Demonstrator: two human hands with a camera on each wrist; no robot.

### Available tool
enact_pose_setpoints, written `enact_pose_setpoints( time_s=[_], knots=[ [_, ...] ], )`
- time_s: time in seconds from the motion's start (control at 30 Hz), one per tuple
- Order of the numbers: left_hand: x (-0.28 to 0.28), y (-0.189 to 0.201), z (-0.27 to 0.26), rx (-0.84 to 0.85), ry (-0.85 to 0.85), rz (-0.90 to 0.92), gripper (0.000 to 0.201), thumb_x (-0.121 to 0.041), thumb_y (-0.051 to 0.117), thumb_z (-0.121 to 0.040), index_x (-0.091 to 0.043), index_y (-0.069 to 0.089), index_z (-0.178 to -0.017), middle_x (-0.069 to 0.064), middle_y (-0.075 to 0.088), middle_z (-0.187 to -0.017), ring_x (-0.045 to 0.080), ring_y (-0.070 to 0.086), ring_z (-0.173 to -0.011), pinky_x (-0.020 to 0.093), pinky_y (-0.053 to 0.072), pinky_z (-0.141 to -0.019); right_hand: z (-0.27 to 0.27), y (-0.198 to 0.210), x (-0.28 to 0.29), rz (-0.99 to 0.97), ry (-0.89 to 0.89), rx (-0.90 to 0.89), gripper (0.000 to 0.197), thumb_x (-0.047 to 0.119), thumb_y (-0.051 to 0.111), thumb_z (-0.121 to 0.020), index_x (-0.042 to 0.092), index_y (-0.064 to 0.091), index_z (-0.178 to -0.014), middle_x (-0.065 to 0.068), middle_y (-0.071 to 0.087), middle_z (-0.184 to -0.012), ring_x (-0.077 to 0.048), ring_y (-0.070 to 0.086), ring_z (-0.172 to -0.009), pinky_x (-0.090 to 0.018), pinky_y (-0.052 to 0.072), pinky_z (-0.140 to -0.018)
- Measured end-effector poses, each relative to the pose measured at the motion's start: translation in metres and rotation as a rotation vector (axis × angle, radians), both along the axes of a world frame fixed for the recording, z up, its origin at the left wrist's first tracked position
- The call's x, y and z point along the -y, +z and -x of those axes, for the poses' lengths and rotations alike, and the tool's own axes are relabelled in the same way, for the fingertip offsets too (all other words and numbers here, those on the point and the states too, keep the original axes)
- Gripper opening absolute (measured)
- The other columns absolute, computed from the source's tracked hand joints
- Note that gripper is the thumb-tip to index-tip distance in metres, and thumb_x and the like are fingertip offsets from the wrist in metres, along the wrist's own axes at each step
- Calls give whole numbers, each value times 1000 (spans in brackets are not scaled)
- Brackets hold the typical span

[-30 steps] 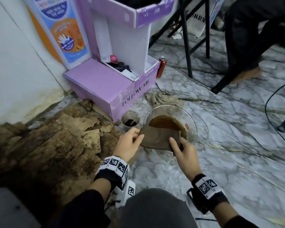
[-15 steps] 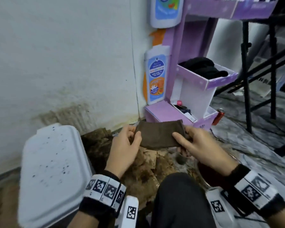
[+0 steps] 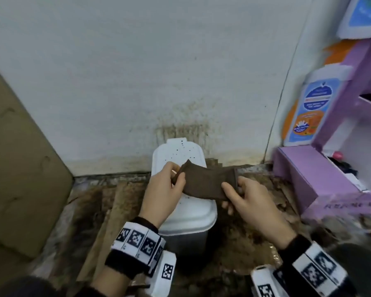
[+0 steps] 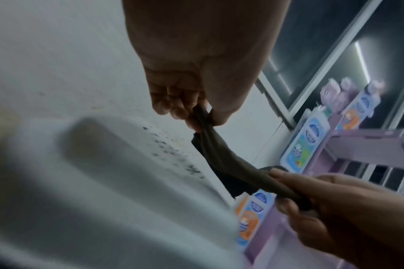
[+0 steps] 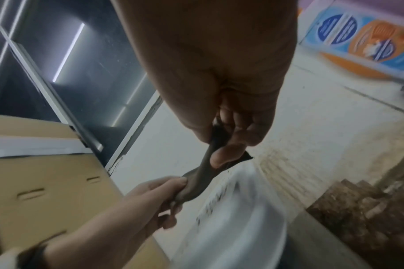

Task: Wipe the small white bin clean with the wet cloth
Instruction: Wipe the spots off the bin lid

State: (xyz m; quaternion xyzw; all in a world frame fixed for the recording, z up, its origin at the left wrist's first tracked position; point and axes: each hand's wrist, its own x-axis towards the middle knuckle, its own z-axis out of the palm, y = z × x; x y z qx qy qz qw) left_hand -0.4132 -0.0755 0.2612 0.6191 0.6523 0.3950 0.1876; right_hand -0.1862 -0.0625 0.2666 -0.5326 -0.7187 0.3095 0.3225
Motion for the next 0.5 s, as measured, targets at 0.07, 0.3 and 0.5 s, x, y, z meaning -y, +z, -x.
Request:
enact_pose_setpoints(
  time_s=[0.07, 0.3, 0.5],
  knots=[
    [-1, -6, 10, -68, 4, -8, 7, -27, 58, -102, -21, 59, -99, -4, 58, -68, 10, 52, -57, 32, 43, -57, 13, -13, 6, -40, -34, 21, 31, 34, 60, -103, 17, 62, -77, 3, 72, -58, -5, 67, -53, -26, 52, -56],
    [-21, -23, 29, -280, -75, -68, 14, -33, 57, -102, -30, 65, -114, -6, 67, -96, 17, 58, -96, 41, 50, -84, 29, -18, 36, 39, -103, 336, 59, 59, 59, -96, 14, 56, -58, -1, 60, -51, -17, 67, -60, -40, 50, -57],
    [-49, -17, 29, -375, -143, -59, 21, -34, 59, -103, -28, 72, -118, -1, 61, -95, 25, 54, -99, 42, 44, -88, 36, 11, 30, -272, -140, 558, 53, 63, 52, -97, 23, 49, -63, 8, 47, -54, -16, 58, -58, -30, 28, -48]
  ],
)
